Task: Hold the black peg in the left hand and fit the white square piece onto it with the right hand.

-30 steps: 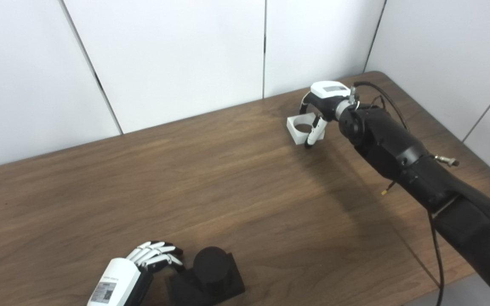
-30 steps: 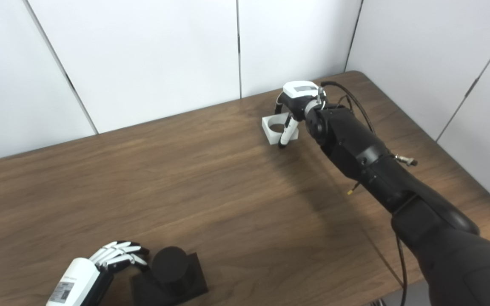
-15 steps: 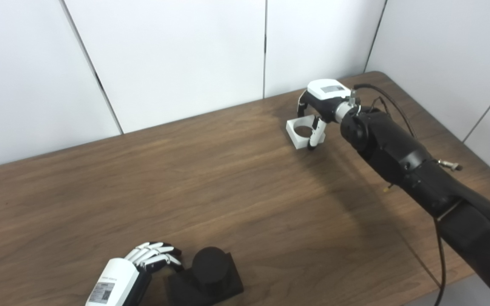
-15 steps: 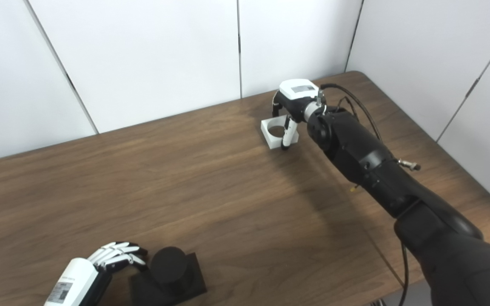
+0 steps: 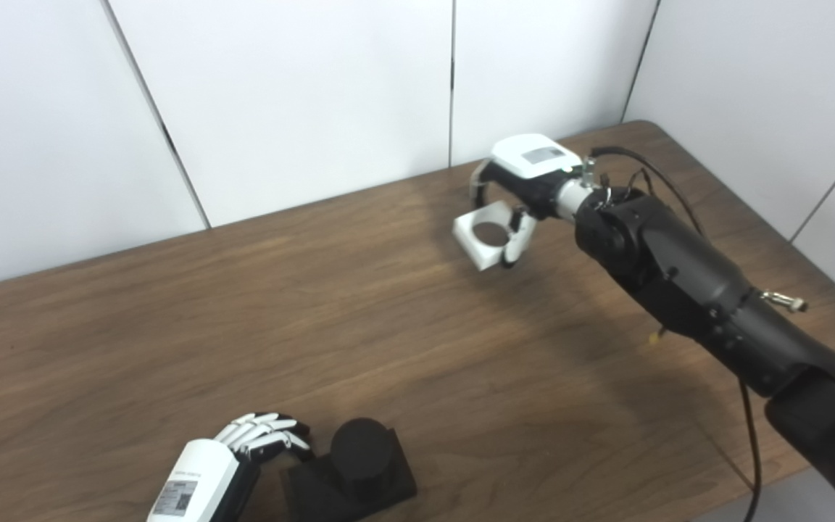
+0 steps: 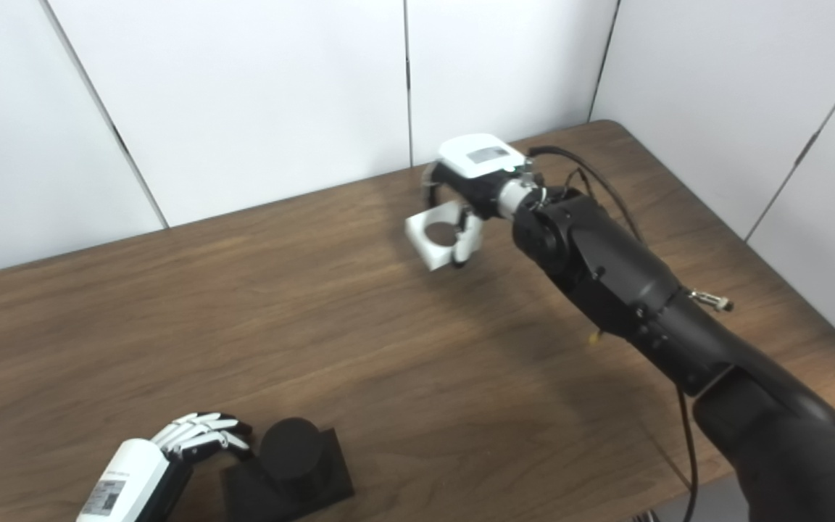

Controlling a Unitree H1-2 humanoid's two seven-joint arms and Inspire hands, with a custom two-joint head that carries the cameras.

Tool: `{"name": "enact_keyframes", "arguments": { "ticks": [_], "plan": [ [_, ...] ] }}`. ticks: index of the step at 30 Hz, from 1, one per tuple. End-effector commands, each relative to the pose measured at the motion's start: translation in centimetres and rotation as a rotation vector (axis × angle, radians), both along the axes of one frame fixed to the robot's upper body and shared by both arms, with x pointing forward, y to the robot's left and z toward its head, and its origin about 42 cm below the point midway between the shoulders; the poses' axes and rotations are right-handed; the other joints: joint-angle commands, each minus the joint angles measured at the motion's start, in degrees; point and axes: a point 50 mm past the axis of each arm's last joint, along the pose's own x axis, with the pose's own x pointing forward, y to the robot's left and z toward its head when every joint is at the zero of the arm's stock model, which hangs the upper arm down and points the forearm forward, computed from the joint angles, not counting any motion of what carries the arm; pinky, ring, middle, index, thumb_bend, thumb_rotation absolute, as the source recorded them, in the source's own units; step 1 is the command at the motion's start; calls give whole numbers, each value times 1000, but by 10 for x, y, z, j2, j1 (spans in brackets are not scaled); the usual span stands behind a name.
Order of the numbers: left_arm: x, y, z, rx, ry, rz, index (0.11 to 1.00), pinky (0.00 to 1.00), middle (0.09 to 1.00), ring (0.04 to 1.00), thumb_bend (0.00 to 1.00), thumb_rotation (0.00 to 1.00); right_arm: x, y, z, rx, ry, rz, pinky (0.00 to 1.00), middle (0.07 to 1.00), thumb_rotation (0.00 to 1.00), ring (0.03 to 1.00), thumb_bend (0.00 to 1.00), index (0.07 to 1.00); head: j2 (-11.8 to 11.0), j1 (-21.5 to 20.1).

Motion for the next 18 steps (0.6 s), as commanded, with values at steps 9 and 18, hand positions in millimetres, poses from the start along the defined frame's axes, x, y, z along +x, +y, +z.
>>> {"name": "enact_keyframes", "arguments": {
  "ticks": [9, 18],
  "plan": [
    [-6, -4, -12, 80, 75, 14, 486, 817, 761, 810, 520, 46, -70, 49, 66, -31, -59, 216, 952, 763, 135, 897, 525, 483, 20, 55],
    [-2, -23, -4, 81, 72, 11, 486, 825, 764, 813, 520, 47, -118, 72, 81, -15, -15, 382, 981, 765, 133, 906, 524, 483, 74, 124]
  ]
}}
